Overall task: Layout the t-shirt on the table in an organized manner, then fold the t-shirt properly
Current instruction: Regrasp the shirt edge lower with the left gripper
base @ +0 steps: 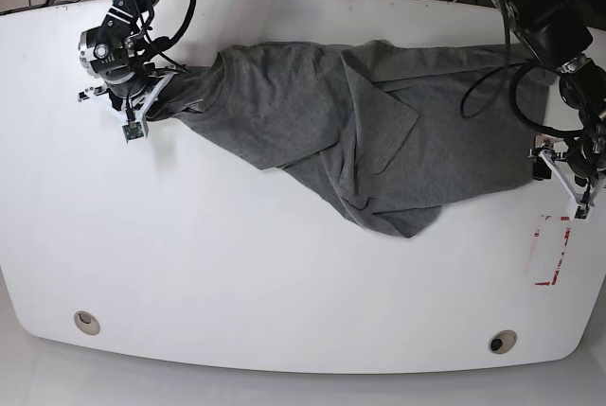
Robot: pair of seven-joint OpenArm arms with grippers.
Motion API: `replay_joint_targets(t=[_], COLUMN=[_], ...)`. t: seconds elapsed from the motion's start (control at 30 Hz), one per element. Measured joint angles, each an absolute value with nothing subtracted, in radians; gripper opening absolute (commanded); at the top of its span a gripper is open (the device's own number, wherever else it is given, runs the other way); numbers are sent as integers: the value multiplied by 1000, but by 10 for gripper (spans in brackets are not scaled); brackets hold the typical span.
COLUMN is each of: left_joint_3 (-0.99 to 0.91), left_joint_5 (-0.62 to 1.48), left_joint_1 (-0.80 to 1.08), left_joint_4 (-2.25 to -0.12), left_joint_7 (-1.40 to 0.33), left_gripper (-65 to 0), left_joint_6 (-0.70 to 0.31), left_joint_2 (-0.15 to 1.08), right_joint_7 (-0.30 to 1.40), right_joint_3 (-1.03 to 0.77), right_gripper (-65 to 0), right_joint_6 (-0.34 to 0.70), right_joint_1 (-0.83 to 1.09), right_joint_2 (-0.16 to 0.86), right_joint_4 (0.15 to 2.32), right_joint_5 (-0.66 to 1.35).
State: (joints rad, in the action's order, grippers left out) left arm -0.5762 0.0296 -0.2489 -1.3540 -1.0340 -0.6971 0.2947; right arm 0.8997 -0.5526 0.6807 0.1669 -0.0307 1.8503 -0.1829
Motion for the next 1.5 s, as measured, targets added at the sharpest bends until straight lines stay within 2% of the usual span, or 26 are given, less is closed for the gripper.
replay_joint_targets(t=[0.67,0.8,0.87,0.93,1.03,1.27,1.5], left_joint_3=[-463,-450,-446,-436,-428,-419,-420], left_joint_5=[35,39,46,54,65,50,25], left_joint_1=[-334,-345,-345,-342,-340,-329,-248], left_joint_4=[-994,-972,-966,-965,-967,-1020,-1270], left_joint_7=[-818,-810,-800,-794,-795,-808,-903], left_gripper=[-174,-293,-389,-522,-650,-650,-650], left_joint_6=[-697,-696,-696,-697,-702,-697,-700], left_joint_2=[295,298,298,300,289,263,253], right_joint_7=[902,901,902,901,900,902,902], right_joint_3=[-553,-553,-553,-553,-553,-553,-554], right_gripper=[-648,-648,-648,-648,-648,-648,-648], right_joint_6=[681,681,681,681,681,681,681], right_joint_1=[167,166,162,155,150,150,110], right_joint_2=[-30,-30,-31,-30,-30,-30,-28], right_joint_4=[1850,1851,1851,1851,1851,1851,1865], right_joint_5=[-183,-183,-184,-183,-183,-184,-187])
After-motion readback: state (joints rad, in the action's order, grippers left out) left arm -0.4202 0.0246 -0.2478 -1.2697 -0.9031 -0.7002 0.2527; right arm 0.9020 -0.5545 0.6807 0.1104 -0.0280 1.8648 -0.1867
